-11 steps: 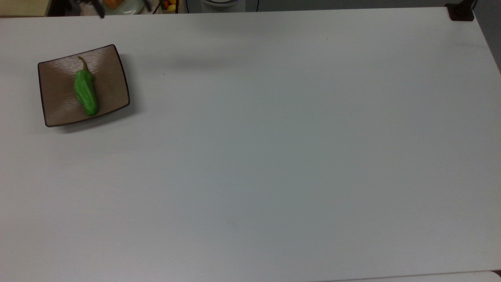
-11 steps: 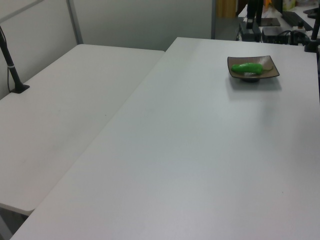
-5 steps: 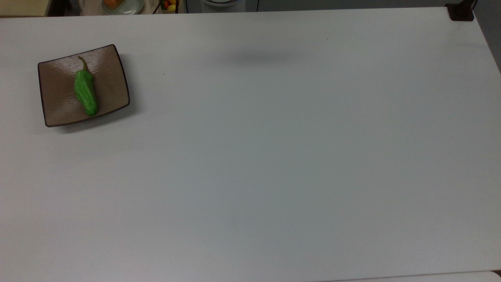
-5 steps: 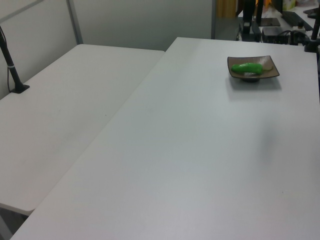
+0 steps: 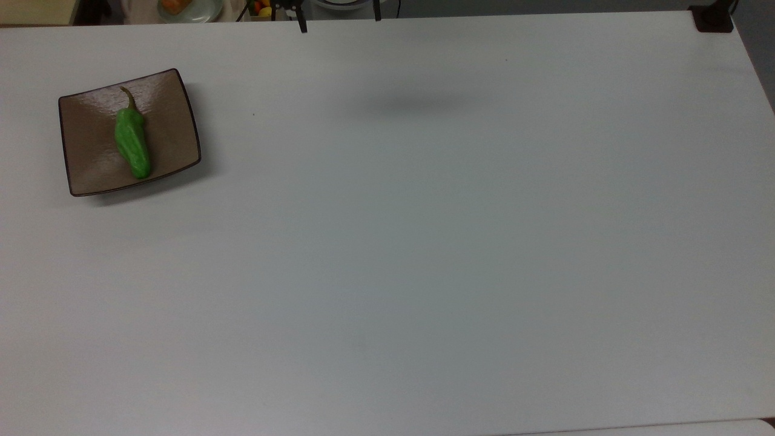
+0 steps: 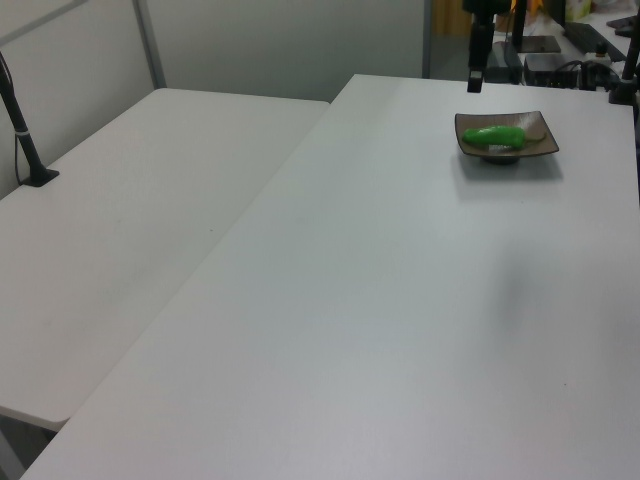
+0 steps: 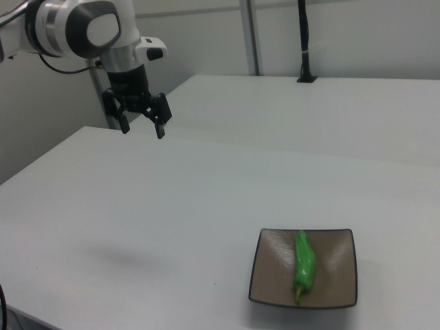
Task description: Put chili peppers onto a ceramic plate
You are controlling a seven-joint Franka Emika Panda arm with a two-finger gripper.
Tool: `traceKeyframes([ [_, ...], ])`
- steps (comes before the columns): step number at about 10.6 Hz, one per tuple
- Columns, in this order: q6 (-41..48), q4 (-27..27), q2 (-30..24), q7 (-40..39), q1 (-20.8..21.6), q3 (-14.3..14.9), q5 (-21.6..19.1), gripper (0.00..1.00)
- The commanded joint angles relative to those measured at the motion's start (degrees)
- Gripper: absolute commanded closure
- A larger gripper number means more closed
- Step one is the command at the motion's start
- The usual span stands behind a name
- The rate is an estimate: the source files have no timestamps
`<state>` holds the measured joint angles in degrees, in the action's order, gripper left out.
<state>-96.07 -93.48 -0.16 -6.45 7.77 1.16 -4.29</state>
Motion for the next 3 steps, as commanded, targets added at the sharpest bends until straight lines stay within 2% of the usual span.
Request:
traceKeyframes([
  [1,-3.34,-1.0,0.07,-1.02,0.31,0.25,0.16,0.0],
  [3,-3.25,-1.0,0.16,-1.11,0.4,0.33,0.16,0.0],
])
